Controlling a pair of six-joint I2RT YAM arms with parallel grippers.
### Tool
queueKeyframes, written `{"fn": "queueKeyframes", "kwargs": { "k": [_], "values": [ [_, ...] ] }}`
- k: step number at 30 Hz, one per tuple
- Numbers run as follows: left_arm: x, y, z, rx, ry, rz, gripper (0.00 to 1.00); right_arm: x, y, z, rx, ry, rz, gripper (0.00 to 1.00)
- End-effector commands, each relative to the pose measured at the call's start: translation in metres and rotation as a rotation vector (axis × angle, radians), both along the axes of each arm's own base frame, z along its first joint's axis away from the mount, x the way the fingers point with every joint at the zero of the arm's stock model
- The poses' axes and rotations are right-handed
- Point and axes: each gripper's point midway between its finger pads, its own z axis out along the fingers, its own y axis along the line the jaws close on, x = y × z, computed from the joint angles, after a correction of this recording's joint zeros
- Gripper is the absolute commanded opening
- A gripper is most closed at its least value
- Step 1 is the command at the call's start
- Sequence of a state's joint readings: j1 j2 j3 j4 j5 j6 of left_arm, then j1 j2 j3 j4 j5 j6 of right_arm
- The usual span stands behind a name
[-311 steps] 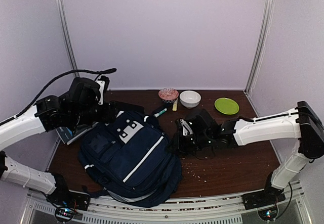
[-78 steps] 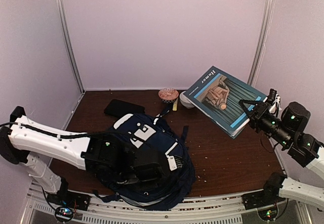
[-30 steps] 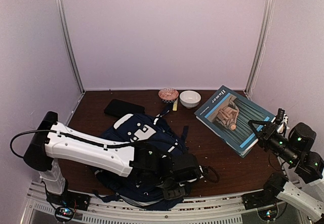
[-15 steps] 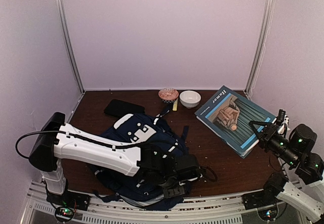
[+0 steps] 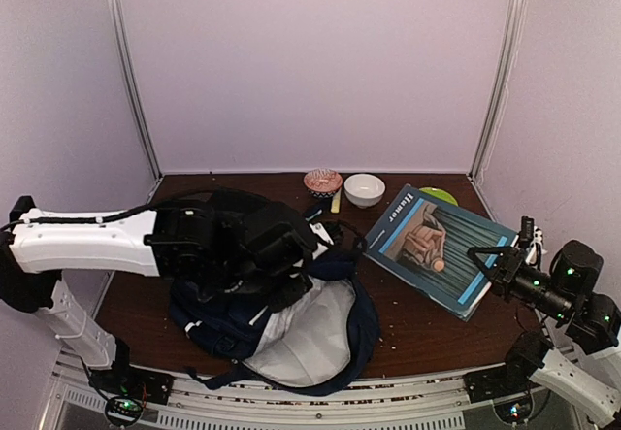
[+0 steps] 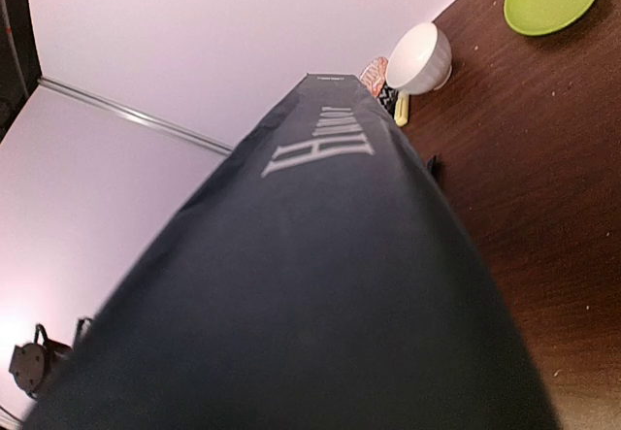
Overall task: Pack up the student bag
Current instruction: Place the book in the student bag.
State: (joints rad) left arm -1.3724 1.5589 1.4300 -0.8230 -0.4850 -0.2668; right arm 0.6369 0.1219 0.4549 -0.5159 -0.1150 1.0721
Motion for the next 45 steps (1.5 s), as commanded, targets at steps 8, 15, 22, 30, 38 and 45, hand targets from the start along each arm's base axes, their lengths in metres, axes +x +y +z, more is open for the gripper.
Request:
{"fn": "queueKeyframes", "kwargs": {
  "k": [8, 15, 22, 30, 38, 45],
  "values": [
    [0.051, 0.061, 0.105, -0.163, -0.283, 0.304, 0.0, -0.039, 0.03, 0.016, 0.054, 0.024, 0.273, 0.27],
    [0.06, 0.021, 0.093, -0.165, -0.282, 0.267, 0.0, -0.058, 0.028, 0.042, 0.112, -0.038, 0.332, 0.27],
    [0.071, -0.014, 0.105, -0.225, -0.288, 0.255, 0.0, -0.071, 0.026, 0.058, 0.164, -0.092, 0.37, 0.28],
    [0.081, -0.017, 0.14, -0.318, -0.341, 0.3, 0.0, -0.073, 0.048, -0.008, 0.051, 0.147, 0.478, 0.27],
    [0.076, -0.025, 0.148, -0.372, -0.308, 0.265, 0.0, -0.043, 0.074, -0.003, 0.202, 0.141, 0.483, 0.27],
    [0.066, -0.037, 0.167, -0.485, -0.271, 0.203, 0.0, -0.014, 0.103, 0.003, 0.243, 0.141, 0.481, 0.27]
  ]
}}
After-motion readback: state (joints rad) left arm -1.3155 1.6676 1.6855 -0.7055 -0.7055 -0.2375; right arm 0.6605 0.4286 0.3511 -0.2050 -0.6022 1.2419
